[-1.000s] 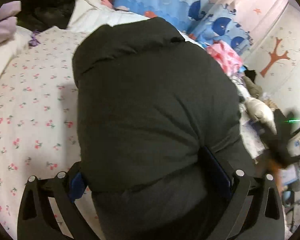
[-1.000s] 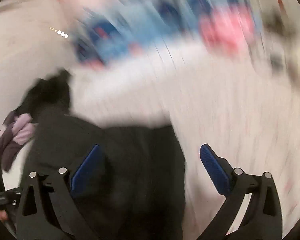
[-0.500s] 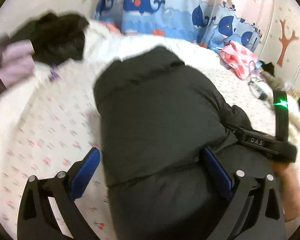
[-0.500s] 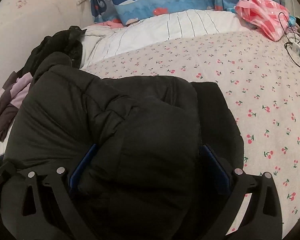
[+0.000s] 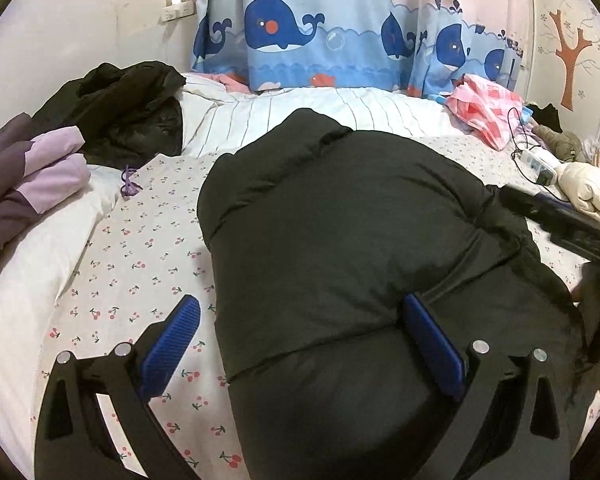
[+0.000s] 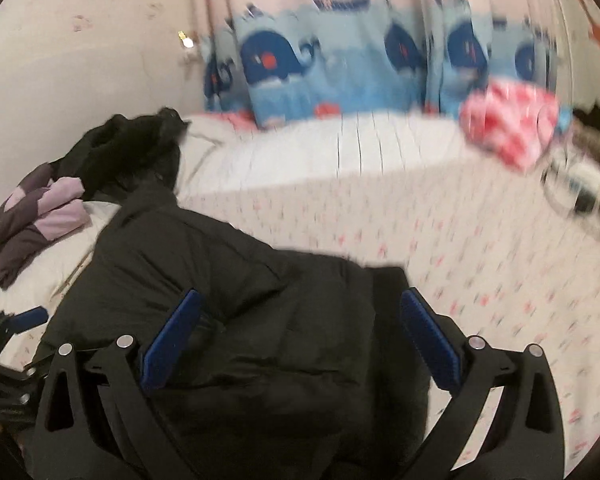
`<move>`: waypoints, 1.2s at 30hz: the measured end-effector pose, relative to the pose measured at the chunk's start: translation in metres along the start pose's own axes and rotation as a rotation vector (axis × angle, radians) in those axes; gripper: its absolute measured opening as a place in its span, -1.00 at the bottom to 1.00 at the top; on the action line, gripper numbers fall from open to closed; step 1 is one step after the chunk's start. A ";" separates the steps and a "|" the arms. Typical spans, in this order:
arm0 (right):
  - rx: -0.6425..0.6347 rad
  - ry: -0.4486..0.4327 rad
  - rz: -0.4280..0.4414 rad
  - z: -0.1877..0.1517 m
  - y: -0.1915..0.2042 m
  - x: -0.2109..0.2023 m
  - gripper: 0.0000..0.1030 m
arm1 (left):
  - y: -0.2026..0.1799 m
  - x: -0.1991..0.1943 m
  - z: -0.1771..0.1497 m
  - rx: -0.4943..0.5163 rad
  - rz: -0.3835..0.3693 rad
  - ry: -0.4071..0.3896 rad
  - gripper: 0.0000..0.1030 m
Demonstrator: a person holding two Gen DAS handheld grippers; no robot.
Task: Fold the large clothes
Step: 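Press the folded jacket flat with both tools and release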
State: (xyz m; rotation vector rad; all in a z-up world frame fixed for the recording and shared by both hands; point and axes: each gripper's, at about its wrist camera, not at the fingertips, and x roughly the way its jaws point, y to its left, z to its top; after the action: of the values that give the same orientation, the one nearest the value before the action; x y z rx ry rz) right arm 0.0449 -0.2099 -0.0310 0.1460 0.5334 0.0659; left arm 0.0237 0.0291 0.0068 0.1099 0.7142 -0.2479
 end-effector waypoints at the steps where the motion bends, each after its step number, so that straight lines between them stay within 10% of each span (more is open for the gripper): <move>1: -0.023 0.015 0.008 -0.001 0.004 -0.001 0.87 | 0.000 0.000 0.000 0.001 0.000 0.000 0.88; 8: -0.069 0.284 0.068 -0.024 0.012 0.041 0.87 | -0.001 0.003 0.000 -0.007 -0.008 0.015 0.88; 13: -0.067 0.207 0.090 -0.010 0.007 0.011 0.87 | -0.006 -0.003 0.001 0.011 0.022 -0.010 0.88; 18: -0.067 0.097 0.301 0.013 0.014 -0.033 0.86 | -0.007 -0.006 0.001 0.017 0.028 -0.021 0.88; 22: -0.249 0.406 0.305 -0.021 0.047 0.009 0.87 | -0.006 -0.006 0.001 0.011 0.022 -0.021 0.88; 26: -0.285 0.460 0.280 -0.032 0.058 0.021 0.87 | -0.004 -0.001 0.001 0.007 0.013 0.007 0.88; 36: 0.298 0.440 0.162 -0.007 -0.077 0.014 0.87 | 0.078 0.019 -0.010 -0.461 -0.350 0.171 0.88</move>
State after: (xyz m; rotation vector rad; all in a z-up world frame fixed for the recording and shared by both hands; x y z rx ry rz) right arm 0.0550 -0.2832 -0.0560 0.4724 0.9697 0.1791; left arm 0.0510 0.1024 -0.0120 -0.4416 0.9437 -0.4042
